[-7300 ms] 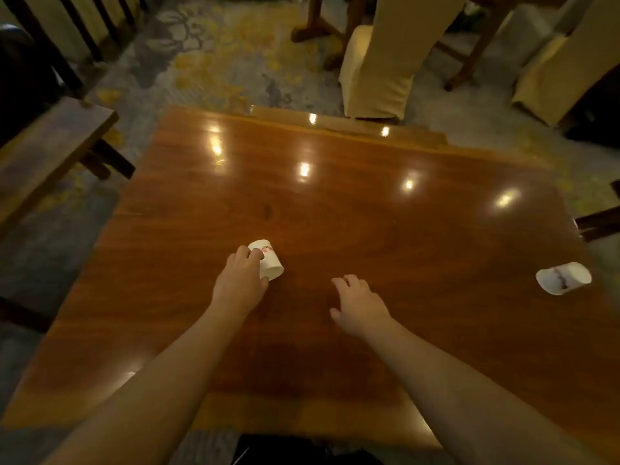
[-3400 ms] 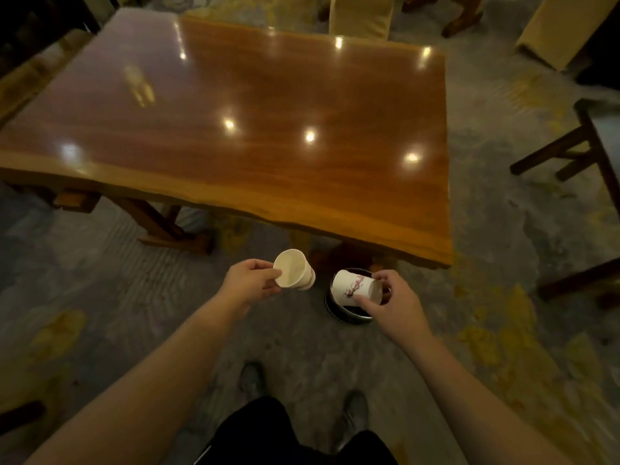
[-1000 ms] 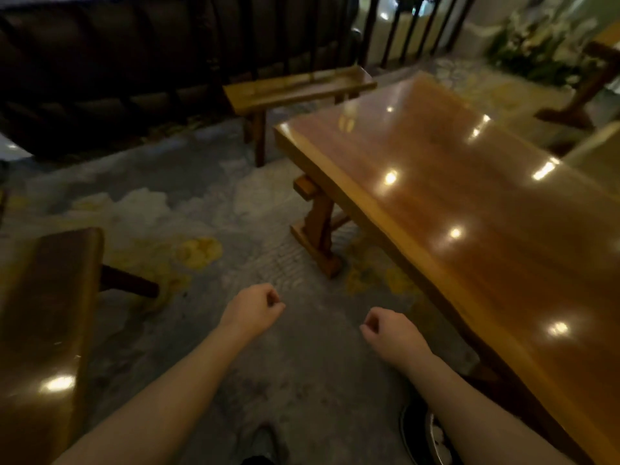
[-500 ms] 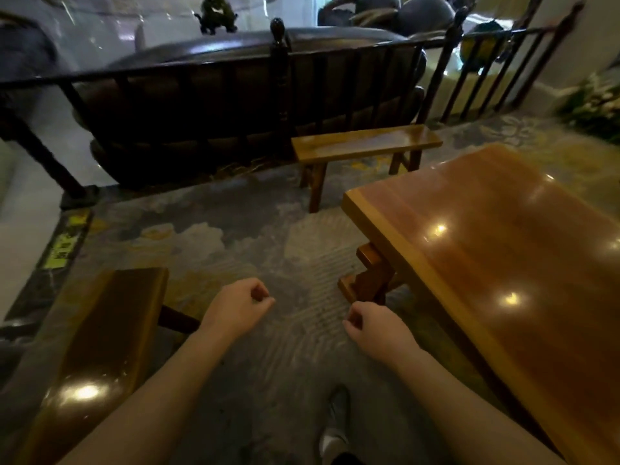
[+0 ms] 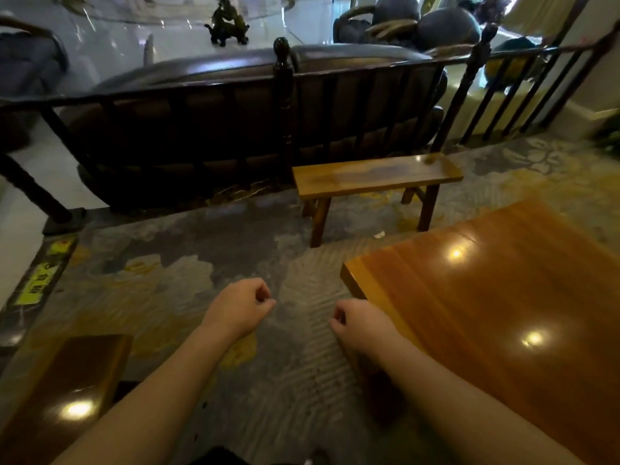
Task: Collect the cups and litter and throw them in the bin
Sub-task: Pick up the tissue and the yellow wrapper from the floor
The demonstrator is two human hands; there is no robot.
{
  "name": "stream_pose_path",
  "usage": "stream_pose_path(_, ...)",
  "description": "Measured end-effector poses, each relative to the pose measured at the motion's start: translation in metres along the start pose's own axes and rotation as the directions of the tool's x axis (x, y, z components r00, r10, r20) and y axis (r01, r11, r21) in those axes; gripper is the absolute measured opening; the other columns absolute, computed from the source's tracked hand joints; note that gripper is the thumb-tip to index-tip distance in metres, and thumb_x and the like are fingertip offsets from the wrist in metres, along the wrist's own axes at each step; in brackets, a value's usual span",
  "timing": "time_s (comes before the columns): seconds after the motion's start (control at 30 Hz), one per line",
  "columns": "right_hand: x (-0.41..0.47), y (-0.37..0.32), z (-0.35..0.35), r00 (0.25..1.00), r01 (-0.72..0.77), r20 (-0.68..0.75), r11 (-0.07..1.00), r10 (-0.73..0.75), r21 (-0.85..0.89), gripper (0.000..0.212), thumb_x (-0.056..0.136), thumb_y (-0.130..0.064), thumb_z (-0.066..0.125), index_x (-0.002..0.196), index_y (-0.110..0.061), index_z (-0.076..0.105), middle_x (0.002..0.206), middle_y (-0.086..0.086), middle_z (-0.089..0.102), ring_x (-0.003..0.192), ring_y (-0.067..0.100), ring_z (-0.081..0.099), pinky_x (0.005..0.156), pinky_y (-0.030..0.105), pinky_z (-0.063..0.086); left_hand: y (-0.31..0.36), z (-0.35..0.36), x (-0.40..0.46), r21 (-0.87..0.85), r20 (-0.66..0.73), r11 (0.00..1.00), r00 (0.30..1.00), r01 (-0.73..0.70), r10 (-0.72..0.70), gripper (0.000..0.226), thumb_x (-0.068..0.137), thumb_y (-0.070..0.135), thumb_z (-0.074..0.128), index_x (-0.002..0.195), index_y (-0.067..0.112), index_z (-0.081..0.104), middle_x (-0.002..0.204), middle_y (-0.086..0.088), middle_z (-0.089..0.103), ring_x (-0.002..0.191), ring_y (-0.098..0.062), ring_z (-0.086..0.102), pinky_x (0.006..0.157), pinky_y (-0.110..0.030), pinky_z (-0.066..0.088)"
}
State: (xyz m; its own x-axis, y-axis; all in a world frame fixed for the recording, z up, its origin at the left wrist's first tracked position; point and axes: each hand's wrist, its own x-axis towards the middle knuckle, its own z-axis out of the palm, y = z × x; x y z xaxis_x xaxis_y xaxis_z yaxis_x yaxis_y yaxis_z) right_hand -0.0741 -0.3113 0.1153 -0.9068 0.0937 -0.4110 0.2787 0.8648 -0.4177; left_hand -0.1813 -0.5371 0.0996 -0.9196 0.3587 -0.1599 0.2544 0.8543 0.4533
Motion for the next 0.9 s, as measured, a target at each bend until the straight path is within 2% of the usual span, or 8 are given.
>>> stream_pose_path(0.2, 0.102, 0.014, -0.044, 0.995, -0.062, -0.077, 0.997, 0.058, -0.047, 0.022, 0.096, -0.038, 0.057, 0.104, -0.022, 0.069, 0.099, -0.002, 0.071, 0.093, 0.017, 0.068, 0.082, 0.038, 0.059, 0.012, 0.005, 0.115, -0.03, 0.042, 0.998, 0.997, -0.06, 0.061, 0.018, 0.08, 0.048, 0.069, 0.085, 0.031, 0.067, 0.079, 0.014, 0.066, 0.075, -0.006, 0.063, 0.065, -0.029, 0.055)
stream_pose_path(0.4, 0.208, 0.021, -0.072, 0.969, -0.217, -0.122, 0.976, 0.215, -0.006, 0.02, 0.093, -0.04, 0.059, 0.099, -0.023, 0.069, 0.099, -0.003, 0.07, 0.094, 0.018, 0.066, 0.082, 0.036, 0.056, 0.002, 0.006, 0.258, -0.057, 0.182, 0.983, 0.966, -0.177, 0.185, 0.015, 0.079, 0.051, 0.068, 0.082, 0.036, 0.065, 0.079, 0.017, 0.064, 0.073, 0.0, 0.059, 0.063, -0.028, 0.052)
stream_pose_path(0.57, 0.284, 0.018, -0.103, 0.914, -0.367, -0.163, 0.928, 0.372, 0.061, 0.022, 0.092, -0.038, 0.057, 0.099, -0.02, 0.069, 0.105, 0.002, 0.072, 0.101, 0.024, 0.066, 0.084, 0.035, 0.053, 0.006, -0.015, 0.382, -0.088, 0.334, 0.945, 0.884, -0.316, 0.327, 0.012, 0.083, 0.043, 0.068, 0.091, 0.033, 0.066, 0.087, 0.014, 0.065, 0.081, -0.004, 0.062, 0.075, -0.035, 0.058)
stream_pose_path(0.77, 0.341, 0.019, -0.134, 0.817, -0.498, -0.212, 0.842, 0.535, 0.206, 0.022, 0.092, -0.04, 0.057, 0.096, -0.021, 0.068, 0.101, 0.001, 0.071, 0.096, 0.022, 0.066, 0.077, 0.033, 0.051, 0.04, -0.029, 0.501, -0.045, 0.452, 0.87, 0.767, -0.491, 0.456, 0.009, 0.084, 0.045, 0.065, 0.088, 0.036, 0.063, 0.085, 0.013, 0.064, 0.077, -0.003, 0.061, 0.071, -0.035, 0.058)
stream_pose_path(0.9, 0.367, 0.039, -0.15, 0.776, -0.542, -0.213, 0.8, 0.594, 0.256, 0.024, 0.093, -0.04, 0.056, 0.096, -0.019, 0.067, 0.101, 0.002, 0.07, 0.095, 0.023, 0.066, 0.08, 0.039, 0.055, 0.079, -0.013, 0.552, -0.03, 0.468, 0.821, 0.718, -0.57, 0.515, 0.009, 0.084, 0.044, 0.067, 0.087, 0.037, 0.063, 0.081, 0.014, 0.064, 0.074, -0.001, 0.06, 0.067, -0.029, 0.056)
